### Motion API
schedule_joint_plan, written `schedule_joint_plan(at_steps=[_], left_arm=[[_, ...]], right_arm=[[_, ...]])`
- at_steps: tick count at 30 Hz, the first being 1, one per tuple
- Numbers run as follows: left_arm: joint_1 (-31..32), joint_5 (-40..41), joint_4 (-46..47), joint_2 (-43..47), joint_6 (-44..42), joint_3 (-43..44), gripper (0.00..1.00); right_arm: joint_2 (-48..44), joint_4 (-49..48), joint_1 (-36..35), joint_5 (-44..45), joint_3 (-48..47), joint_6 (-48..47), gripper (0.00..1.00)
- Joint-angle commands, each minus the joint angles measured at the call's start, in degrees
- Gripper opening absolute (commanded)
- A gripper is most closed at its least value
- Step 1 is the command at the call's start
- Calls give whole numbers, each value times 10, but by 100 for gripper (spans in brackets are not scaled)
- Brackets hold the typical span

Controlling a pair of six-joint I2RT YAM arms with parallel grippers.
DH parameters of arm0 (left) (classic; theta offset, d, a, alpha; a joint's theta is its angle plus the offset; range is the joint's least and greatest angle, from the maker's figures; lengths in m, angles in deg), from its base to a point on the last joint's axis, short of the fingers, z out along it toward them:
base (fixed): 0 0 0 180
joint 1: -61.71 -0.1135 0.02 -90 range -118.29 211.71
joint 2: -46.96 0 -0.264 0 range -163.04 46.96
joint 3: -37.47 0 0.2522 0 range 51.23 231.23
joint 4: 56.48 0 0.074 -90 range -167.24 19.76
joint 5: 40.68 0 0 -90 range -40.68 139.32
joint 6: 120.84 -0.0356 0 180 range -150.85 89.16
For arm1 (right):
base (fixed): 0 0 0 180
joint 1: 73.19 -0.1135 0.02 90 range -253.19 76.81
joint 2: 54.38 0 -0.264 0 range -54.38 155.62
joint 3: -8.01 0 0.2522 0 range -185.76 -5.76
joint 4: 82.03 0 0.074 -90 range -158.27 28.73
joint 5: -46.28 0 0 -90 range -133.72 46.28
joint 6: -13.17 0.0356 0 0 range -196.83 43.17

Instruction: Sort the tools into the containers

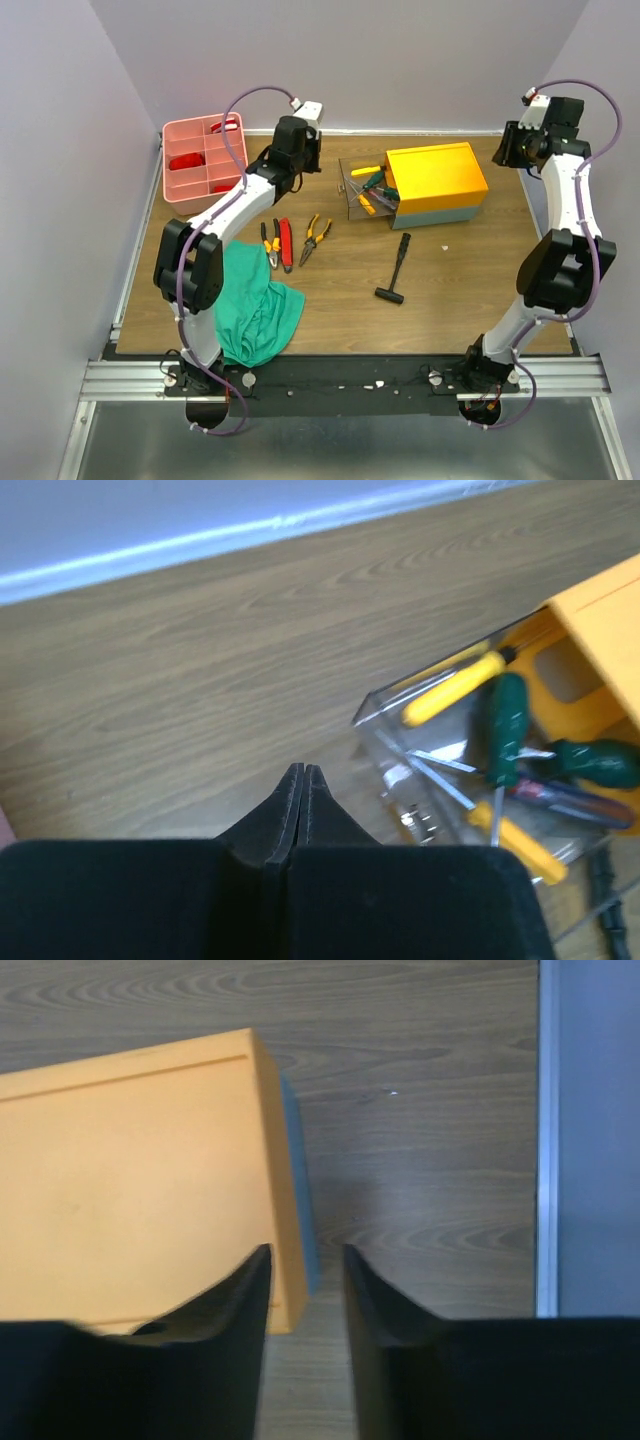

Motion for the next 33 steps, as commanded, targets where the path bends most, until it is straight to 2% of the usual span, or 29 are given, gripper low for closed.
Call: schedule_joint_plan(at_steps=[1,3,6,7,18,33], left_arm=[[-7,-29,-9,-18,-14,-45,0],[-8,-56,-6,-31,-17,-50,0],[-7,-91,3,-50,-17,-47,0],[-7,-99,6,-53,-17,-45,0],[24,-156,13,-102,6,21,0],[56,-218,22,-194,28,119,0]], right_arm=[[57,4,14,-13,-48,-32,30],[75,10,17,-11,-55,-40,18],[105,10,20,-17,-63,-48,6],[110,13,20,-22,-69,-55,5],[143,49,20,-97,-47,-75,6],[143,73,20,-112,-35,-74,9]])
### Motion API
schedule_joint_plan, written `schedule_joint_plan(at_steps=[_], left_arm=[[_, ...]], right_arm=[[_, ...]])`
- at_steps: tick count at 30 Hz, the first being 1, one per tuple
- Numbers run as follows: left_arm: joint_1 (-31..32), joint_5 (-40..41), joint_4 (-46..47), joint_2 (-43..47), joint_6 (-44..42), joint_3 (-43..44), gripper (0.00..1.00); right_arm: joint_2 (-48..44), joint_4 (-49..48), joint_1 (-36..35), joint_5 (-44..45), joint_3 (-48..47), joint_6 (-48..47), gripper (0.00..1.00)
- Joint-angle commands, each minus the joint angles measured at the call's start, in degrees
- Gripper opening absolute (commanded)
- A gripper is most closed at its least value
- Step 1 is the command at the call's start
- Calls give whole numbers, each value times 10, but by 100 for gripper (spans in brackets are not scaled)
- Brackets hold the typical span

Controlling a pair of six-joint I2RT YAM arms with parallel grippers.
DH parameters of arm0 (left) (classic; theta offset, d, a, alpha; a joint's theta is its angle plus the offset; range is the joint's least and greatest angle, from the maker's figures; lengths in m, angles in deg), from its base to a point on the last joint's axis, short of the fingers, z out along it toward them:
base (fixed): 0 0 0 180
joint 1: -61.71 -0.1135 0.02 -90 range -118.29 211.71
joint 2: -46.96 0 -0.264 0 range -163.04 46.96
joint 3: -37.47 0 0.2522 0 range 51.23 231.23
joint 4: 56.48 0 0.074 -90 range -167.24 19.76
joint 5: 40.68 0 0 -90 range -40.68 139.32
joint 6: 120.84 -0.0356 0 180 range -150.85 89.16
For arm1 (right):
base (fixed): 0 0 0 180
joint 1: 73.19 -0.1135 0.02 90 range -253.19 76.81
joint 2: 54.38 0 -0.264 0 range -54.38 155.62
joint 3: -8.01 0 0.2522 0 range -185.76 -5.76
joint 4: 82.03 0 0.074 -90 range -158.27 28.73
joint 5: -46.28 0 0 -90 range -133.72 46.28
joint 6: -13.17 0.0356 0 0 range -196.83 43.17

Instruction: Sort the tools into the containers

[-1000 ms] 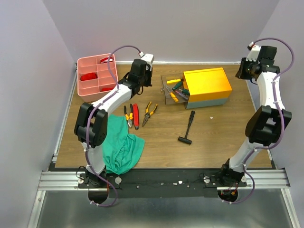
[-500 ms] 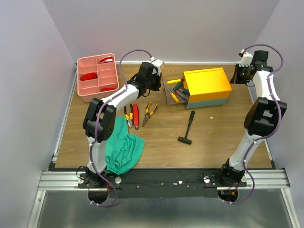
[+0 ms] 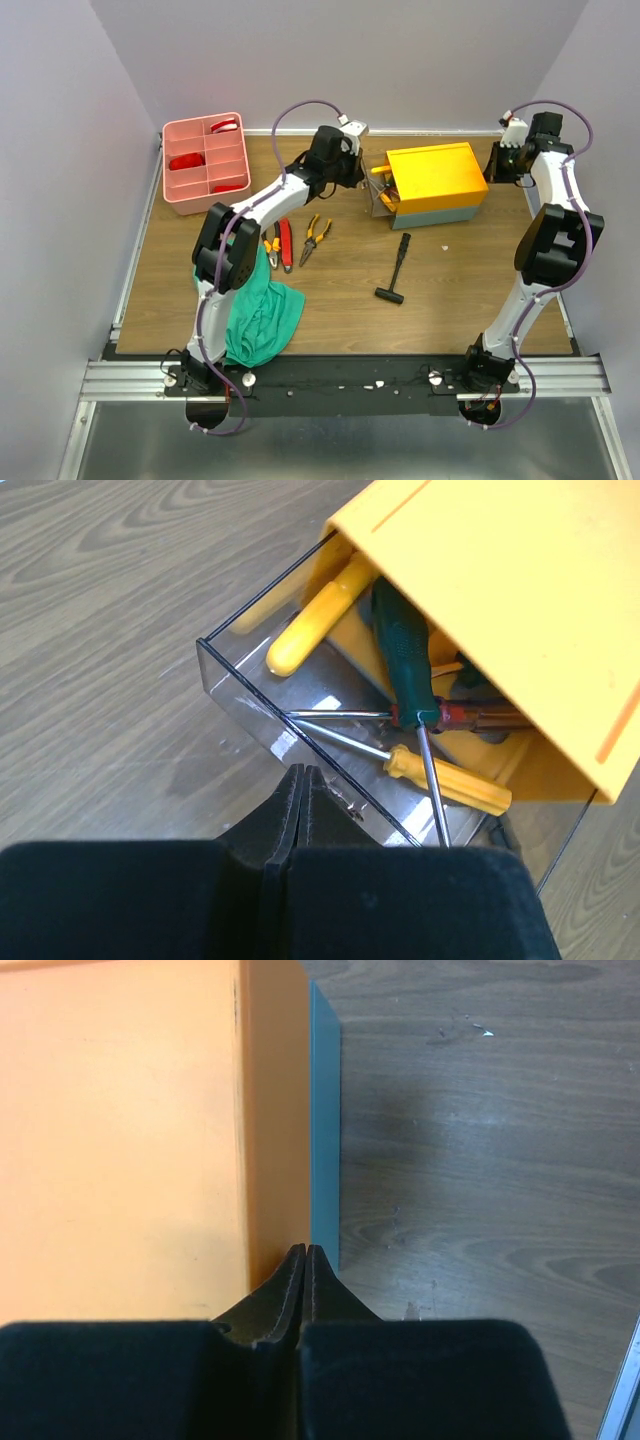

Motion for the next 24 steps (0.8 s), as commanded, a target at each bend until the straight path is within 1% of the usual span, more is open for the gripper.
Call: schedule_joint_plan(at_steps=[1,9,13,16,20,24], left_arm=[[17,-56,16,-49,19,43,0],[26,-64,41,-107,41,121,0],[29,-68,41,-125,46,141,0],[34,-65,54,-140,32,161,0],[44,-58,55,-161,20,185,0],[54,-41,57,-167,12,192,0]], right_arm=[[0,31,4,-19,0,-8,10],[-36,39,3,12,43,-30,11],[-51,40,3,27,62,-37,11],[-62,51,3,40,60,-53,11],[-55,79,3,51,35,-70,11],[-65,66,3,88,33,-67,10]])
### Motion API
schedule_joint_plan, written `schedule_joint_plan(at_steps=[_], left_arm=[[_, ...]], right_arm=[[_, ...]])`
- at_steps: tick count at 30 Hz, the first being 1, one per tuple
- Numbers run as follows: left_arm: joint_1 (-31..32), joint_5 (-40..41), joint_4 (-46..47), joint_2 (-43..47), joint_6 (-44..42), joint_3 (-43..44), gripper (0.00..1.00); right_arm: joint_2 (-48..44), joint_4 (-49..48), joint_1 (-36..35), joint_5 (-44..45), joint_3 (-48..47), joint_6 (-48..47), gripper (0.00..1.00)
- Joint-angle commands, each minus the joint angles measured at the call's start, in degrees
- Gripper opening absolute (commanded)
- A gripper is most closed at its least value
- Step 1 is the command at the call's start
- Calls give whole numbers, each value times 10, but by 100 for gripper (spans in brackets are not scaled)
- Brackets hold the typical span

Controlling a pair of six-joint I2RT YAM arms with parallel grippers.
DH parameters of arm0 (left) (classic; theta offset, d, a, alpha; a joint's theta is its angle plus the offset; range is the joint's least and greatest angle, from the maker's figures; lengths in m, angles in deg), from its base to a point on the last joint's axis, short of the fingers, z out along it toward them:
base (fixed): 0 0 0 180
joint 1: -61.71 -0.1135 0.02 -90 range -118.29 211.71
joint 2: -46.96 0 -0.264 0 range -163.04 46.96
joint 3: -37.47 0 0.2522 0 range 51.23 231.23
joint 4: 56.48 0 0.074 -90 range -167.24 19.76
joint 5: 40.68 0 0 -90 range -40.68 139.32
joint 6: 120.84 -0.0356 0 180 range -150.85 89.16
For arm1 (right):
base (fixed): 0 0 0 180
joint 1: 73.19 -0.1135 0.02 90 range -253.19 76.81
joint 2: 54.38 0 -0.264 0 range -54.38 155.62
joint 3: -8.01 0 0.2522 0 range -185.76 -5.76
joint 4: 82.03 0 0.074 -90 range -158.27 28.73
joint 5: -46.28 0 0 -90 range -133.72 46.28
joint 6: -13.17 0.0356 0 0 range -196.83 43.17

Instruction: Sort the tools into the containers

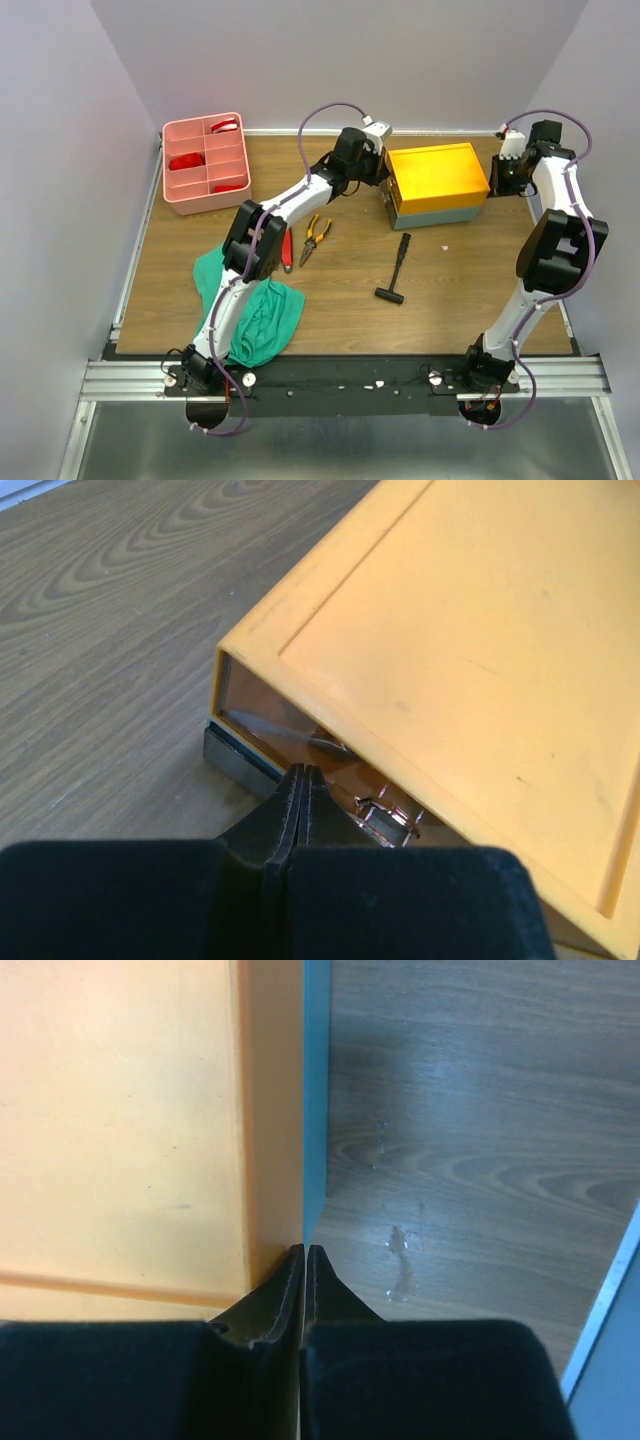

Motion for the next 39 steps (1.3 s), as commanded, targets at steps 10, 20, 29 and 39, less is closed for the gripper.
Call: schedule_joint_plan(at_steps=[10,20,29,39], left_arm=[[3,130,-51,113,38,-111,56],[11,121,-48,105,99,-159,61],[12,133,-16,63,111,-148,77],[18,111,13,13,118,-114,79]], right_arm=[[-110,-100,3,156,-30,37,9],[-117,-108,-48,-86,-13,68,14],[-168,-129,-85,-94,96,86,15],[-186,-125,-88,-65,126,68,15]])
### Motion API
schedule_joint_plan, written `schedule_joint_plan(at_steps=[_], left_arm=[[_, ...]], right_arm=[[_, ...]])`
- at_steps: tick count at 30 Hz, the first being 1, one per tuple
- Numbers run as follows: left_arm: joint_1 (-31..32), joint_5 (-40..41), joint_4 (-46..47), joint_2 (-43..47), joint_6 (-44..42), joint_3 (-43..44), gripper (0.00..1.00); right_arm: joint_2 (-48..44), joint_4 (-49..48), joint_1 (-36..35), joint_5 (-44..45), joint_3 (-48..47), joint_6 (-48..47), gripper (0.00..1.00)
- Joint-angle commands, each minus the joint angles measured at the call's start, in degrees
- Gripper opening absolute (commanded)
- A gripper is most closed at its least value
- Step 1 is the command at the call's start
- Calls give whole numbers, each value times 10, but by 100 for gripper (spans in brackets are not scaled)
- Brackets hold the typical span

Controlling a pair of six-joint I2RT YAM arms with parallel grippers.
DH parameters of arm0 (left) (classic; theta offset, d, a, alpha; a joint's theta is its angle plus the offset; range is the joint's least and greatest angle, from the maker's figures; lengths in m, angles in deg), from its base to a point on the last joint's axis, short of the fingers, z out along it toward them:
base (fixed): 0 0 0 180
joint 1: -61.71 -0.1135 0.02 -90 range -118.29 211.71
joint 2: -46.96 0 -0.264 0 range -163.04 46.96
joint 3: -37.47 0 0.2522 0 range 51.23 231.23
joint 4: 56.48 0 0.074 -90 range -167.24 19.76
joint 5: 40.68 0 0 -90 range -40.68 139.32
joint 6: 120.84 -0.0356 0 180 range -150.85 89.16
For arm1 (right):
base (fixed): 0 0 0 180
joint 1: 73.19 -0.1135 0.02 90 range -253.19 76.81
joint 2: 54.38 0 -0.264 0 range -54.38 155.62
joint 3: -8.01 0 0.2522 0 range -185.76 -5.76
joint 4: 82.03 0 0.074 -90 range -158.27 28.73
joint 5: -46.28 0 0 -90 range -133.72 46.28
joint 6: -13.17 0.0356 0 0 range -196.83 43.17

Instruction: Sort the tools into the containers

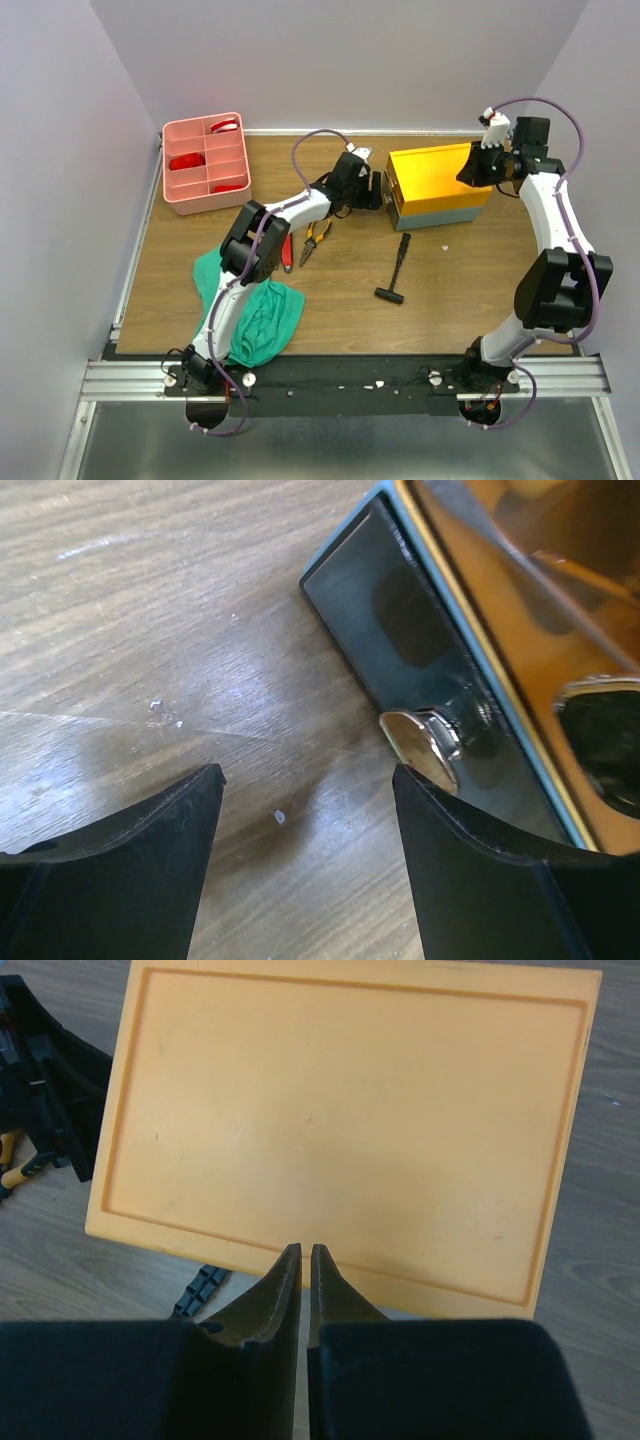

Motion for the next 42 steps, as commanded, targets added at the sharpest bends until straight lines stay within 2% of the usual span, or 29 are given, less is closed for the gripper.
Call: schedule_joint_plan(at_steps=[1,5,9,11,15,24,34,37,42], left_arm=[[8,-9,32,-15,12,24,78],[8,-7,24,14,20,5,76],[6,-41,32,44,19,-24,77],[7,-68,34,51,12,-23,77],[8,-71,34,49,11,-18,79],[27,3,5,10,-9,23,81],[30,45,-7,-11,-29,14,80],[29,30,16,14,-29,-7,80],[25,-41,56,65,-20,-25,80]], right_arm=[[-21,0,-2,12,8,-10,16],[-28,-8,-3,13,28,-9,16],[-25,-13,-3,10,38,-8,16],[-17,-13,-3,10,39,-8,16],[-9,-10,-3,8,37,-8,16],[-13,-15,-3,15,44,-6,17],[-10,-18,-3,20,47,-5,17],[-8,-19,-4,20,43,-5,17],[-5,-21,-4,22,45,-3,17]])
